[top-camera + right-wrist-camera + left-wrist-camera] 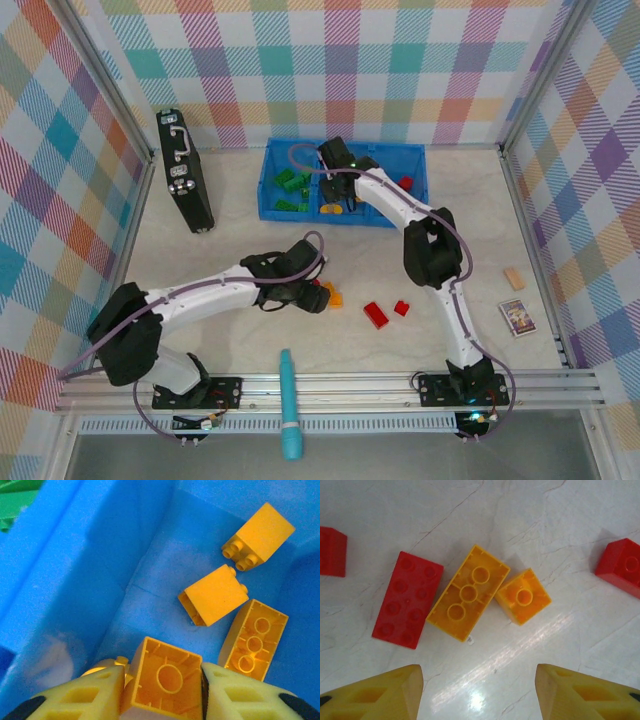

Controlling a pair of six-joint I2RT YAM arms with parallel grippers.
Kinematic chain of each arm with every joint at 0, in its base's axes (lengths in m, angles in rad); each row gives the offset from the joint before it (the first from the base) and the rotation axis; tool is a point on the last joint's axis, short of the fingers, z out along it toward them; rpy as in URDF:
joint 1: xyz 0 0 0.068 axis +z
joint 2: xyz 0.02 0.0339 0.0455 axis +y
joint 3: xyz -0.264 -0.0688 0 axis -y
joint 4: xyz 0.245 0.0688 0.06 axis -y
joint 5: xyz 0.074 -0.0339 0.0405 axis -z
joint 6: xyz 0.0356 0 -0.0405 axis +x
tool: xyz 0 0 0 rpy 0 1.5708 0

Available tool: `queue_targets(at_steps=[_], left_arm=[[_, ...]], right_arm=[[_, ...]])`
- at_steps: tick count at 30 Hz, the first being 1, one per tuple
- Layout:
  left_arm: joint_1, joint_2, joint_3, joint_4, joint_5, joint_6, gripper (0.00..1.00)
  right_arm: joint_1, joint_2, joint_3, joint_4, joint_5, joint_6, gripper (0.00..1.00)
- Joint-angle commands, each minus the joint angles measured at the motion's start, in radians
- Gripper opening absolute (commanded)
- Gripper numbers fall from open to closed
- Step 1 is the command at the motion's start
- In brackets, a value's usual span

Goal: Sort the legos into containers by color
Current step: Place the lego in the container.

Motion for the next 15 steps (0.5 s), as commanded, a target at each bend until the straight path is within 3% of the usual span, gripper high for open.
queue_targets(at_steps=[1,15], left_arm=[[-0.039,0.061,0.058,0.029,-0.059,-0.042,0.61],[-0.056,0.232,0.223,-0.181,-0.153,-0.216,0.63]], right_arm=[[-0.013,0.017,0.050,0.026,0.013,-0.047,0.45],[-0.030,-0.012,0.021,0.064,-0.035,-0.063,0.69]])
